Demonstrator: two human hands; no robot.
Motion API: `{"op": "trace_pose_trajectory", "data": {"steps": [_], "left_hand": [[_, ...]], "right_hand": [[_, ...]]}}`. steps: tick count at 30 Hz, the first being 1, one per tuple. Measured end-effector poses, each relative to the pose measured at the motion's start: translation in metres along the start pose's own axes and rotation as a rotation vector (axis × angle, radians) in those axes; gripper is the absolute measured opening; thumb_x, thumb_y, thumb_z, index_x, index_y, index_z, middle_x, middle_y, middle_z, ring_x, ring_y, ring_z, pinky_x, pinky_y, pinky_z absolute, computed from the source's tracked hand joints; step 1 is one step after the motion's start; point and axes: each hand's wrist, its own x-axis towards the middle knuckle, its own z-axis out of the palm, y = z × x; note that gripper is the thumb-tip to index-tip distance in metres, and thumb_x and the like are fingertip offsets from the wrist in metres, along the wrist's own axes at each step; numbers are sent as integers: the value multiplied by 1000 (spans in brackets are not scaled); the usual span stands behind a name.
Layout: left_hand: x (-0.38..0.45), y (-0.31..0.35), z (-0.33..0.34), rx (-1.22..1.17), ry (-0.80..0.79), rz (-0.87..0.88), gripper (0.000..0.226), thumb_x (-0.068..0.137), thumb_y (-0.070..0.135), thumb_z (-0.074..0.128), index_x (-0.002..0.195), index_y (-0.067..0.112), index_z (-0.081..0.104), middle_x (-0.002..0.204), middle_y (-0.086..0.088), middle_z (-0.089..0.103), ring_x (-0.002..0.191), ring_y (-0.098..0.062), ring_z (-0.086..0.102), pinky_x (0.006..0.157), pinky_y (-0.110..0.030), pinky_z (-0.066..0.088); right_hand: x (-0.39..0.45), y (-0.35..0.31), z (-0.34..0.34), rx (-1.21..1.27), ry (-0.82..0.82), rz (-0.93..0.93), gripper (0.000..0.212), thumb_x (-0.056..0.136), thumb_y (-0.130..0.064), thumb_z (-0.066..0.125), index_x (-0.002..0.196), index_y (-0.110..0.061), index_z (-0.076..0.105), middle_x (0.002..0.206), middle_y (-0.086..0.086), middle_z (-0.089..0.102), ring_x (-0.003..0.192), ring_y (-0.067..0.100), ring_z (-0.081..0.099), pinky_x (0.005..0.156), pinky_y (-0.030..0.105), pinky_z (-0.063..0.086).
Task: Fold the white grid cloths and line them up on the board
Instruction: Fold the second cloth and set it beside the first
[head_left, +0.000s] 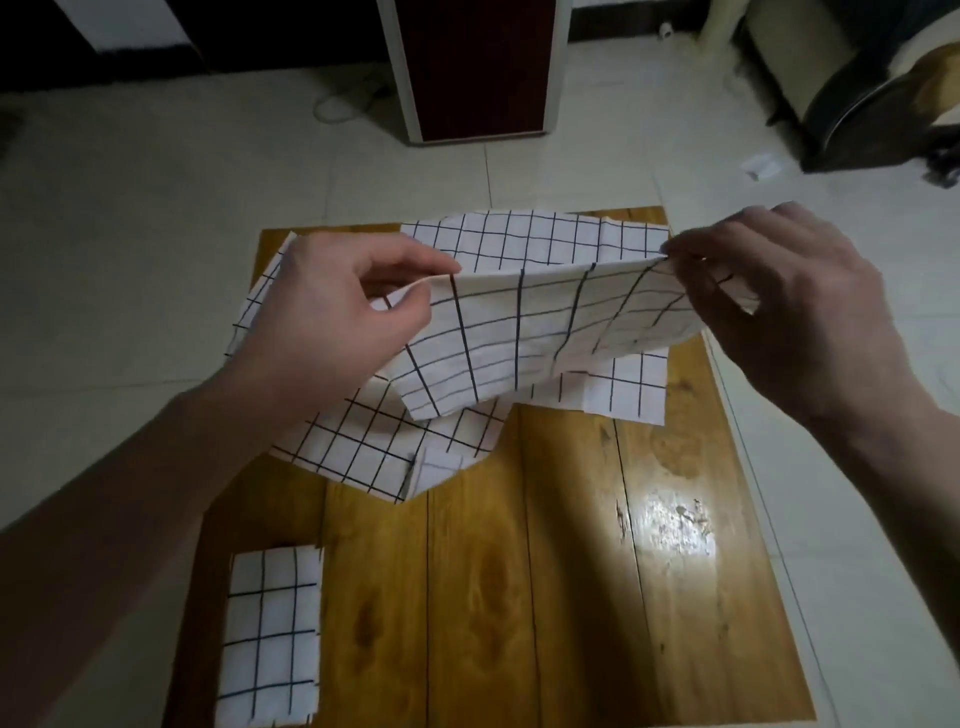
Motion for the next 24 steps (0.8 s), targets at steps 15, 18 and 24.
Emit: {"op": "trace_pose_trajectory", "data": {"steps": [15, 18, 24], "left_hand": [[-92, -110, 67, 398, 22, 336, 54, 81, -24, 56, 126, 3, 73, 127, -10, 74, 120, -22, 69, 109, -37, 51], [-119, -130, 92, 435, -43, 331, 53, 73, -19, 61, 119, 1, 75, 123, -15, 75, 115, -29, 72, 106, -46, 51], [-167, -164, 133, 414, -108, 237, 65, 56, -26, 86, 115, 0, 77, 121, -18, 75, 112, -35, 74, 91, -56, 61]], "right_hand": [[-110, -39, 92, 176, -158, -19, 16, 99, -10, 68, 112, -11, 77, 105, 4, 73, 86, 29, 66, 69, 43, 54], [-142, -45, 113, 187, -270, 12, 25, 96, -8, 67, 120, -10, 73, 110, 6, 70, 89, 29, 66, 71, 42, 56], [-205, -62, 138, 132, -413, 67, 52, 81, -4, 84, 130, -16, 70, 115, 4, 67, 97, 24, 61, 74, 41, 58]]}}
